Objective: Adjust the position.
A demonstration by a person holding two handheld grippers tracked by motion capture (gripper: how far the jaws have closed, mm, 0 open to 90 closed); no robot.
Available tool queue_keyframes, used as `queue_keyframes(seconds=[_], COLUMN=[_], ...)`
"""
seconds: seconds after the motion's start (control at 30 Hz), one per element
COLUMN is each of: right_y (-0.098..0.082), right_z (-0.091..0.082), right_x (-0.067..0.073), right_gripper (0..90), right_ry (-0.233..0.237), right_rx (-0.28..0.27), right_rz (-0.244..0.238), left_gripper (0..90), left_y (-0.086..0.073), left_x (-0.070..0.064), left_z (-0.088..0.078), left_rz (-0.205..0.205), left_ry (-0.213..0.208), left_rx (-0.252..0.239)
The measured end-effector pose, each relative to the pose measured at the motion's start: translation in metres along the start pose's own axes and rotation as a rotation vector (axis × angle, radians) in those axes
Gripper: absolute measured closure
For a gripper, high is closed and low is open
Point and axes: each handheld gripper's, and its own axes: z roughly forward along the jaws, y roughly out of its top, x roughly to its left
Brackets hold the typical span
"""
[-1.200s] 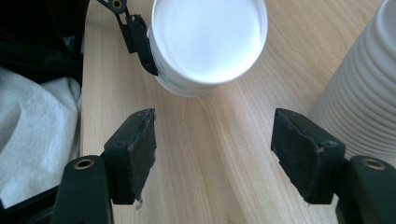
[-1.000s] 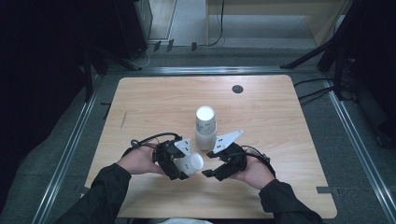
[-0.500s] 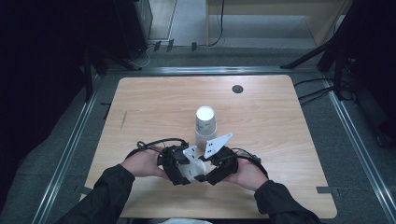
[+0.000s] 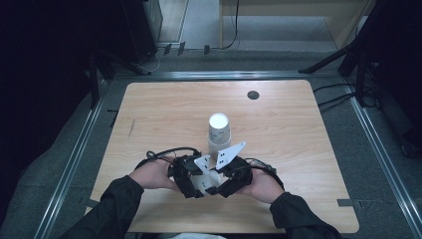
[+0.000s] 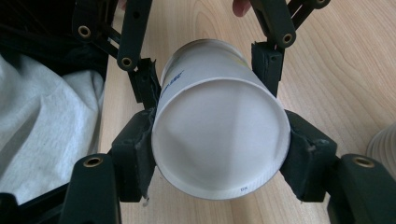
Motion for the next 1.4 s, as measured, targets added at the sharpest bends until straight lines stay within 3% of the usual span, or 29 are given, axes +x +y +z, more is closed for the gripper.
queue_keyframes(seconds=[0.07,0.17,0.3,0.43,0.57,0.63,0.77,0.9,1.03,1.13,1.23,1.4], right_y=[0.0,0.001,0.001,0.001,0.003,0.003,0.006,0.009,0.01,0.011,0.012,0.015], right_z=[-0.001,-0.005,-0.012,-0.021,-0.027,-0.031,-0.04,-0.049,-0.057,-0.061,-0.063,-0.062], right_x=[0.0,0.0,-0.002,-0.006,-0.006,-0.007,-0.005,-0.002,-0.002,-0.002,-0.002,-0.001], right_gripper=[35.6,35.6,35.6,35.6,35.6,35.6,35.5,35.6,35.5,35.5,35.5,35.5], right_ry=[-0.005,-0.009,-0.021,-0.022,-0.029,-0.032,-0.032,-0.035,-0.035,-0.029,-0.012,0.007], right_rx=[-0.002,0.001,-0.015,-0.045,-0.056,-0.071,-0.097,-0.123,-0.155,-0.17,-0.193,-0.213], right_rz=[-0.005,-0.001,0.011,0.019,0.019,0.017,0.018,0.007,0.004,0.007,0.009,0.012], left_gripper=[24.7,12.7,11.1,10.1,7.8,0.6,0.6,0.6,0.6,0.7,0.7,1.0], left_y=[-0.002,-0.004,-0.01,-0.016,-0.021,-0.023,-0.026,-0.031,-0.034,-0.034,-0.033,-0.03], left_x=[0.002,0.006,0.011,0.012,0.012,0.01,0.009,0.006,0.004,0.003,-0.001,-0.003], left_z=[-0.002,-0.006,-0.016,-0.022,-0.026,-0.028,-0.032,-0.036,-0.04,-0.042,-0.042,-0.04], left_rz=[-0.023,-0.06,-0.103,-0.132,-0.148,-0.154,-0.157,-0.179,-0.201,-0.199,-0.184,-0.181], left_ry=[-0.006,0.019,0.001,0.015,0.009,0.013,0.016,0.037,0.024,0.022,0.046,0.004], left_rx=[-0.027,-0.054,-0.133,-0.186,-0.212,-0.229,-0.263,-0.327,-0.403,-0.433,-0.489,-0.534])
